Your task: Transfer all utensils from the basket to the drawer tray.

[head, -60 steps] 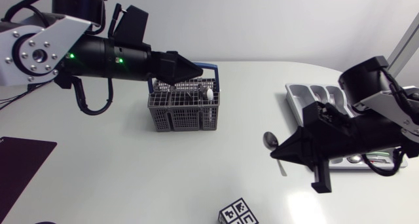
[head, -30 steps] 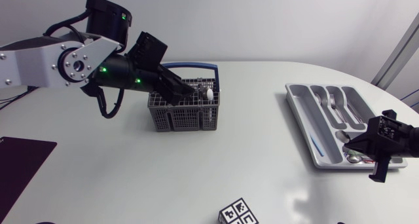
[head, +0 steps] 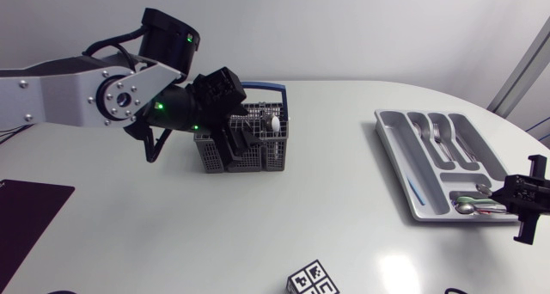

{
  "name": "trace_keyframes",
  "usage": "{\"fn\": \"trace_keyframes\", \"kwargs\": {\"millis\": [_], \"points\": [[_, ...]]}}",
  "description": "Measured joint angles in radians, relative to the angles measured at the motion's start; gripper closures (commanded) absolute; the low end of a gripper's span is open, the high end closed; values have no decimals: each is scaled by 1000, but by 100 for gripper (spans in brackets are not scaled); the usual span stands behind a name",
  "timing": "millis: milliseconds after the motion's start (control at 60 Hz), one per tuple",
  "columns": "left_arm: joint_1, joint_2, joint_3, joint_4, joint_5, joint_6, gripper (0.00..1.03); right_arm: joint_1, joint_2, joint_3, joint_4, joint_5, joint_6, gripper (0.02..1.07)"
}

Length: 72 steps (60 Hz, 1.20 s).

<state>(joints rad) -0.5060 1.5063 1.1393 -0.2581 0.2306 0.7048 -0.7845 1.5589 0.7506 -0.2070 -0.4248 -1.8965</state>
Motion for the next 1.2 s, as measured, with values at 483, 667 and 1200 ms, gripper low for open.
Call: {"fn": "trace_keyframes", "kwargs": {"millis": [483, 667, 1200], "points": [[-8, 4, -16, 7, -92, 328, 20, -38, -103, -108, 49, 18, -49, 7], [-13, 44, -14, 26, -138, 444, 21, 6, -229, -168, -22, -19, -22, 7], [6, 183, 128, 42, -222, 690, 44, 268, -482, -222, -232, -103, 211, 7]]}}
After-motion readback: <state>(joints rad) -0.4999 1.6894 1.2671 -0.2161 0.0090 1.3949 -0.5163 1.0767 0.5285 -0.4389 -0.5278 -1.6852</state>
